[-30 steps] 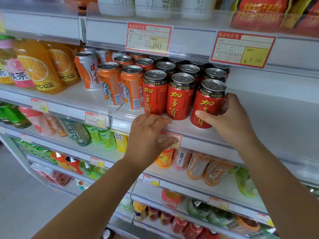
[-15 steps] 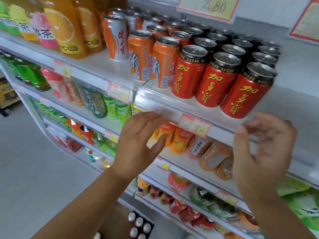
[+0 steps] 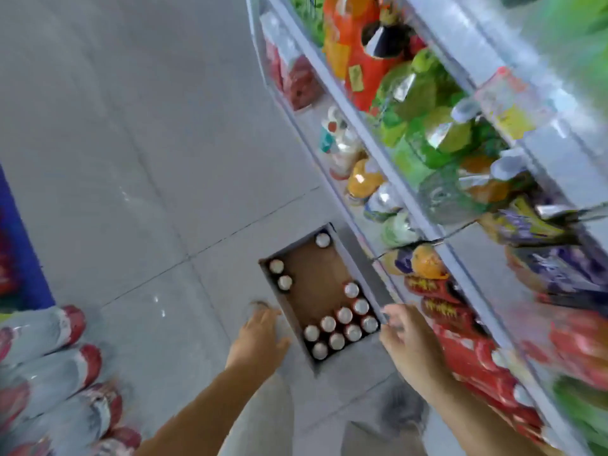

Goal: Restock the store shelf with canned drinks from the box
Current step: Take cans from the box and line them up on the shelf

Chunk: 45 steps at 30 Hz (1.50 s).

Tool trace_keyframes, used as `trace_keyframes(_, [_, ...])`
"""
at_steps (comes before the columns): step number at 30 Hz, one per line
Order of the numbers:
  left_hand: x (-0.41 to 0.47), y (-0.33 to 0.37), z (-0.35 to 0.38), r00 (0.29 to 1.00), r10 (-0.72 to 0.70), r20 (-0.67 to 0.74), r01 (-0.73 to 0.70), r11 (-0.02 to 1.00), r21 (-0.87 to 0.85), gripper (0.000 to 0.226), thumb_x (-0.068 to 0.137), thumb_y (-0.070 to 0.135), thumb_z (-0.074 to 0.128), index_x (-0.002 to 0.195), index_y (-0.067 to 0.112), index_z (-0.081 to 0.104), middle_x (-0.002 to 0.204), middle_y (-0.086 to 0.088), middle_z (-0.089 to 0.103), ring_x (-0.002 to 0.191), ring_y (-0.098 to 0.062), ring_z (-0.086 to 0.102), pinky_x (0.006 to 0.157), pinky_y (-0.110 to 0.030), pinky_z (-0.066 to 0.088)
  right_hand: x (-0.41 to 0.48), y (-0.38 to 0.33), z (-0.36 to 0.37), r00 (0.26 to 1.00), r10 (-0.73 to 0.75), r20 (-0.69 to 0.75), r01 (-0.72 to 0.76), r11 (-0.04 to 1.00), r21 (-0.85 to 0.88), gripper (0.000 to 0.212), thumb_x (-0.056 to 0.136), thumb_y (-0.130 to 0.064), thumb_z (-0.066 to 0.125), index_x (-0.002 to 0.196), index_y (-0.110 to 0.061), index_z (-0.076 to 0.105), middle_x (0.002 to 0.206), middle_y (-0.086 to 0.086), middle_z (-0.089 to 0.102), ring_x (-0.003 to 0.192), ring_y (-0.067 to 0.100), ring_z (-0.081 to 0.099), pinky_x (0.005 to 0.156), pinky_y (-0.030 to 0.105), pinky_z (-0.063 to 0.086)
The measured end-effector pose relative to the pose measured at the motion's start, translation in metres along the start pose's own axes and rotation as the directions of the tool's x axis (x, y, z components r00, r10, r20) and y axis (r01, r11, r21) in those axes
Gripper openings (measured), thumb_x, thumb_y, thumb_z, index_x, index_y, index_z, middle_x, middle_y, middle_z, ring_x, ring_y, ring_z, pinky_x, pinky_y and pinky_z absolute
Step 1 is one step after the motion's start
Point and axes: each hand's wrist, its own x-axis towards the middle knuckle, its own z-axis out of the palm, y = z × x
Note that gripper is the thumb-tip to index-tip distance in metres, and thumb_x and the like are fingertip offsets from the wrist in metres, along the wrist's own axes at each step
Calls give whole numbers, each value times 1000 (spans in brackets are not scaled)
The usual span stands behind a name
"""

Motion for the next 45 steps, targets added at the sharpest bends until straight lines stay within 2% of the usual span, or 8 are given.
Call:
trace_keyframes(6, [145,-71,85,987,-90,132,90,996,6,61,94,30,56,149,27,29,150,2,34,132,-22,43,105,-32,38,166,67,133,988,109,113,-94,987,-132,34,92,-19,57,127,-20,56,124,-1,59,107,15,57,82,21,38])
trace_keyframes(13, [315,-118,130,998,51,-42,-46,992,117,53,93,31,58,143,25,42,144,2,42,129,-22,44,101,-38,40,299,137,289,975,93,203,-75,993,-94,35,86,-26,64,121,-25,57,116,0,61,100,17,60,93,34,47])
trace_keyframes(16, [365,-129,127,979,170,-110,-136,955,262,51,89,31,60,138,28,45,140,3,47,125,-25,48,97,-41,46,313,151,345,951,124,282,-127,992,-7,41,84,-32,66,124,-28,55,123,-1,59,105,18,59,97,38,46])
trace_keyframes(19, [390,-131,128,966,253,-62,-215,910,354,58,91,28,61,144,30,38,143,2,47,125,-27,50,99,-42,44,308,152,390,928,141,346,-195,972,128,70,82,-36,70,143,-29,38,145,-2,41,130,15,43,104,24,34])
trace_keyframes(23, [403,-138,131,954,300,-28,-254,852,458,68,87,26,66,147,28,35,145,0,47,123,-30,52,100,-41,41,304,141,436,949,166,268,-257,899,354,96,72,-39,80,149,-33,22,151,-2,28,134,14,39,107,30,37])
trace_keyframes(33, [405,-130,149,959,284,-11,-217,758,615,80,82,36,72,149,26,30,155,5,30,135,-23,39,102,-40,42,294,173,407,952,282,115,-305,873,380,72,68,-30,76,133,-36,45,121,-8,58,103,8,58,85,21,46])
trace_keyframes(37, [409,-124,166,967,244,-74,-141,753,643,64,87,25,69,142,19,38,143,-1,36,132,-24,34,94,-41,48,290,205,380,951,287,120,-309,911,273,75,69,-32,77,135,-35,44,127,-6,57,112,12,57,98,29,45])
trace_keyframes(45, [426,-119,170,983,178,44,-178,869,461,72,84,35,68,147,32,31,138,-7,47,118,-34,54,95,-43,46,300,227,357,970,232,78,-243,954,175,68,78,-38,71,136,-41,37,132,-8,53,118,15,52,85,25,37])
